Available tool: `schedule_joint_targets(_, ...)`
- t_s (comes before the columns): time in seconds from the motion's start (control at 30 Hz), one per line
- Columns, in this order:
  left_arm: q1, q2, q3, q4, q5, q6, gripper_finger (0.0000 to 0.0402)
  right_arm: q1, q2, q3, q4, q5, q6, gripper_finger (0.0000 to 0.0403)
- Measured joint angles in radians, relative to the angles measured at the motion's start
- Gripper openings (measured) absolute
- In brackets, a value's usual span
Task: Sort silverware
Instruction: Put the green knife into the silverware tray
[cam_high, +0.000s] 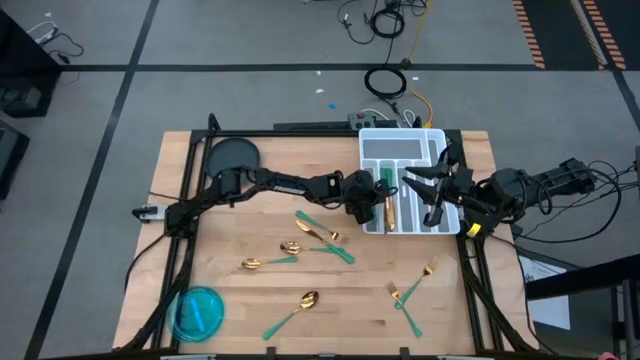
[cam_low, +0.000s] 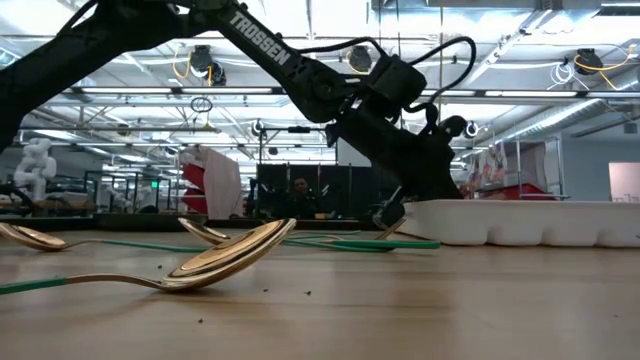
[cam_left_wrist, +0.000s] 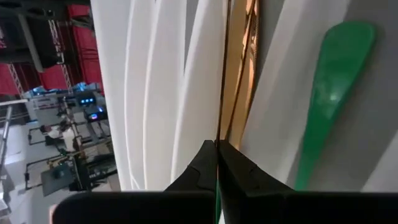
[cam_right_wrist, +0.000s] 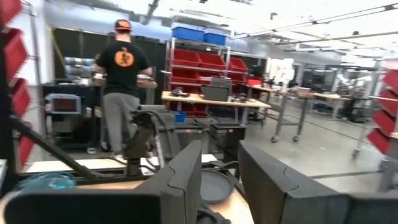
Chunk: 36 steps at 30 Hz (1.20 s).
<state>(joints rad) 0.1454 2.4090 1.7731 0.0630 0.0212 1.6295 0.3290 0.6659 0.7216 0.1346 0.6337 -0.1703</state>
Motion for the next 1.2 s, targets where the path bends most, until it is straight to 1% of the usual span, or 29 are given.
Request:
schedule_joint_targets(0.07,0.000,0.012,0.002,0.024,-0.012,-0.007,0.0000,0.000,0.000,0.000,0.000,-0.012,0.006,0.0098)
schedule_joint_targets(0.27,0.002,0.032,0.032,0.018,-0.050,-0.074,0.0001,0.000,0.000,0.000,-0.007,-0.016,0.019,0.0098)
schedule_joint_targets(0.43,0.012,0.032,0.032,0.038,-0.051,-0.077,0.0012,0.000,0.000,0.000,-0.013,-0.063,0.037,0.0098)
schedule_joint_targets(0.53,0.013,0.032,0.032,0.034,-0.042,-0.078,0.0014,0.000,0.000,0.000,-0.014,-0.067,0.039,0.0098)
schedule_joint_targets(0.7,0.008,0.032,0.032,0.032,0.004,-0.080,0.0016,0.000,0.000,0.000,-0.014,-0.092,0.039,0.0098)
schedule_joint_targets(0.8,0.003,0.032,0.032,0.031,0.006,-0.088,0.0017,0.000,0.000,0.000,-0.017,-0.092,0.048,0.0098)
schedule_joint_targets(0.97,0.003,0.032,0.031,0.033,0.016,-0.157,0.0018,0.000,0.000,0.000,-0.026,-0.097,0.055,0.0098)
schedule_joint_targets(1.2,0.000,0.032,0.031,0.032,0.016,-0.158,0.0018,0.000,0.000,0.000,-0.044,-0.112,0.065,0.0098)
